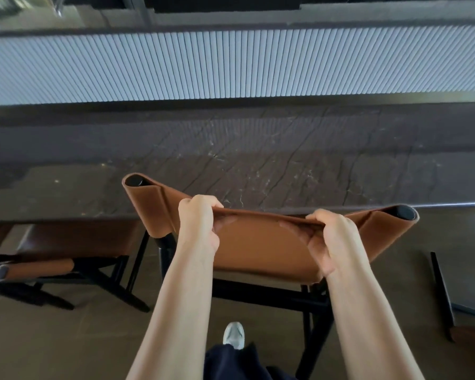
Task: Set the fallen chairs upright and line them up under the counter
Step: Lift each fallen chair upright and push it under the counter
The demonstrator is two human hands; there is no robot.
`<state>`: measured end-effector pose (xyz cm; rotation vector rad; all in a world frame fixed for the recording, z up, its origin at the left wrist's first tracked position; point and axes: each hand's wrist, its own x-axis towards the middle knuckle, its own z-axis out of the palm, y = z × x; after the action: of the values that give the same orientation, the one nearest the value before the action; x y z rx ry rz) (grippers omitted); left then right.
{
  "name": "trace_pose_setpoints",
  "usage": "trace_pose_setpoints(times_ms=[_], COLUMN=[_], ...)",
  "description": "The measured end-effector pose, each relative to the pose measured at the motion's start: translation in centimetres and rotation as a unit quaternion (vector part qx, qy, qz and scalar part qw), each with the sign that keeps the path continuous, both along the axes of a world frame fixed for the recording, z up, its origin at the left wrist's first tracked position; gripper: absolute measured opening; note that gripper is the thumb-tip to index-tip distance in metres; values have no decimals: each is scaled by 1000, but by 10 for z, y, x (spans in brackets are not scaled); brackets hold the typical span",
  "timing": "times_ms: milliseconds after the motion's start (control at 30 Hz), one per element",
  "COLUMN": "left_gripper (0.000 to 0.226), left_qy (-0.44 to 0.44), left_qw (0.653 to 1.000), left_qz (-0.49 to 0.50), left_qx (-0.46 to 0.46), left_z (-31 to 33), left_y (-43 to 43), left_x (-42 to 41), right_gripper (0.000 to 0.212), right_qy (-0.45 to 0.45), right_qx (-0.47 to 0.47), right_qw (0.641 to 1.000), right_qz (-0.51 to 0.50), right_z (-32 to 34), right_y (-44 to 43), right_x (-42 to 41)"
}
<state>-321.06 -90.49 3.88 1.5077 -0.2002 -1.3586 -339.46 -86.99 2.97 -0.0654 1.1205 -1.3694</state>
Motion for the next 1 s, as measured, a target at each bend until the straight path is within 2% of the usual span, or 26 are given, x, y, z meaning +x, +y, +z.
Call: trace_pose_setpoints(times_ms=[100, 200, 267, 400, 633, 767, 933, 1000], left_gripper=[37, 41, 45, 53, 56, 51, 49, 53], left_qy=[-16, -21, -29, -37, -38, -41, -25, -23], left_qw=[999, 998, 997, 994, 994, 993, 995, 994], left_qz=[35, 53, 51, 54, 62, 67, 73, 78], left_qx=[13, 33, 50, 84, 81, 84, 69, 68], left_z=[-15, -45, -69, -111, -130, -136, -146, -151], left_y=[-8, -7, -4, 7, 10, 12, 23, 27], left_x=[13, 28, 34, 49, 59, 61, 69, 76], right_gripper=[11, 24, 25, 24, 35, 38, 31, 34], right_qy=[-3, -16, -15, -4, -25, -39, -48, -55], right_qx=[-7, 22, 44, 85, 91, 89, 103, 114], right_qw=[1000, 1000, 999, 994, 993, 993, 992, 990], right_qz=[-4, 5, 14, 72, 75, 73, 61, 61], right_z=[-22, -58, -79, -112, -122, -127, -136, -139], right_y=[-8, -8, -7, 1, 7, 10, 18, 24], right_x=[15, 30, 37, 50, 54, 57, 64, 70])
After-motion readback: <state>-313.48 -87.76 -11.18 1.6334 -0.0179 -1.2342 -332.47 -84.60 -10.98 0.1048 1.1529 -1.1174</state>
